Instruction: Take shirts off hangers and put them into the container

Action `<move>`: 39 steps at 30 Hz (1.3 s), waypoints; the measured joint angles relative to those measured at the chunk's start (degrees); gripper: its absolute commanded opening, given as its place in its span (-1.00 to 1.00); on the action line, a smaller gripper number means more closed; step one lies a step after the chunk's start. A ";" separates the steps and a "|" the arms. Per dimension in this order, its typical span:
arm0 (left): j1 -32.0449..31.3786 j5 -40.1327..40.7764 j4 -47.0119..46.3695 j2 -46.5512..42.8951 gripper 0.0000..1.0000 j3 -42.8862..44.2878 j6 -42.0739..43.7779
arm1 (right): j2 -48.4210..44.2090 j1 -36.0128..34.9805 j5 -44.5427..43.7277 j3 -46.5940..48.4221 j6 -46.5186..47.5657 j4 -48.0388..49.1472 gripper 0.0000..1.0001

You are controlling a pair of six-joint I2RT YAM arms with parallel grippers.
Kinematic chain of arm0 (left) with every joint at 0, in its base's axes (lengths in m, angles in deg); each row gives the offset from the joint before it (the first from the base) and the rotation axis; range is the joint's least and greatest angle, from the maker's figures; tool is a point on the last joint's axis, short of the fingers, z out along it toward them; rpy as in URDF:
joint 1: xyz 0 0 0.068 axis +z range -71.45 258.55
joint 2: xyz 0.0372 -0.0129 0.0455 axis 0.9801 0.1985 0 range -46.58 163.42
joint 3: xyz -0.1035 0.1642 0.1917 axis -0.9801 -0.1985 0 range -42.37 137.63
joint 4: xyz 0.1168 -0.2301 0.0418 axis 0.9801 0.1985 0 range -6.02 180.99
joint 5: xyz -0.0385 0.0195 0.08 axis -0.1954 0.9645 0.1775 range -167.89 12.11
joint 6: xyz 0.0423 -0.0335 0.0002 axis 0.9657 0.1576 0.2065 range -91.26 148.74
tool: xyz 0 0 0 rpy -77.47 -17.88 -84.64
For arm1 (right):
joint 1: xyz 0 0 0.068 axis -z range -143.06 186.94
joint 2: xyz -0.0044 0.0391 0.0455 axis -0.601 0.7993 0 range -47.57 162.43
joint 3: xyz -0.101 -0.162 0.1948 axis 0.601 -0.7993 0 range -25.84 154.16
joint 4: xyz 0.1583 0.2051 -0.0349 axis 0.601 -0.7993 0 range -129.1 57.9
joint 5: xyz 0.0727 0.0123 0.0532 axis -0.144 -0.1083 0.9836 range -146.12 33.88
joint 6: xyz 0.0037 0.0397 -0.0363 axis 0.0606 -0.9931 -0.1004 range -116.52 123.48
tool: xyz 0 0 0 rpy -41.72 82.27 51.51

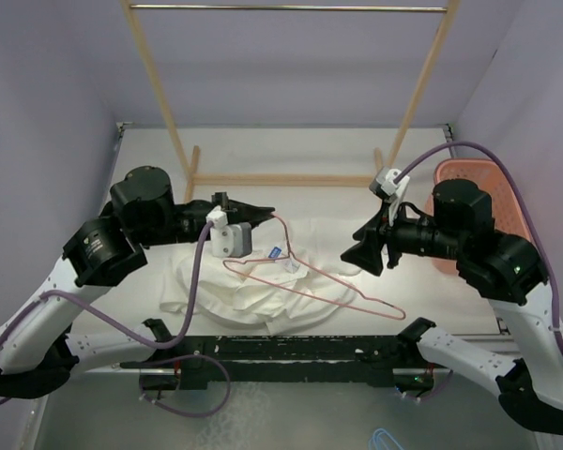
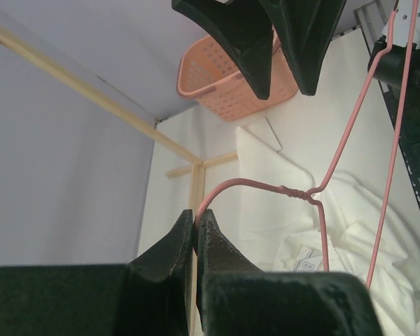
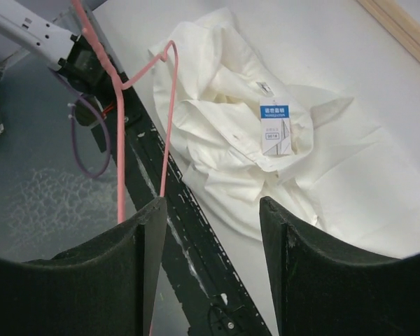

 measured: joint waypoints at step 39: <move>0.00 2.32 -5.84 3.54 -0.45 -1.68 -1.75 | 0.68 0.00 8.63 -7.32 0.24 2.38 -1.00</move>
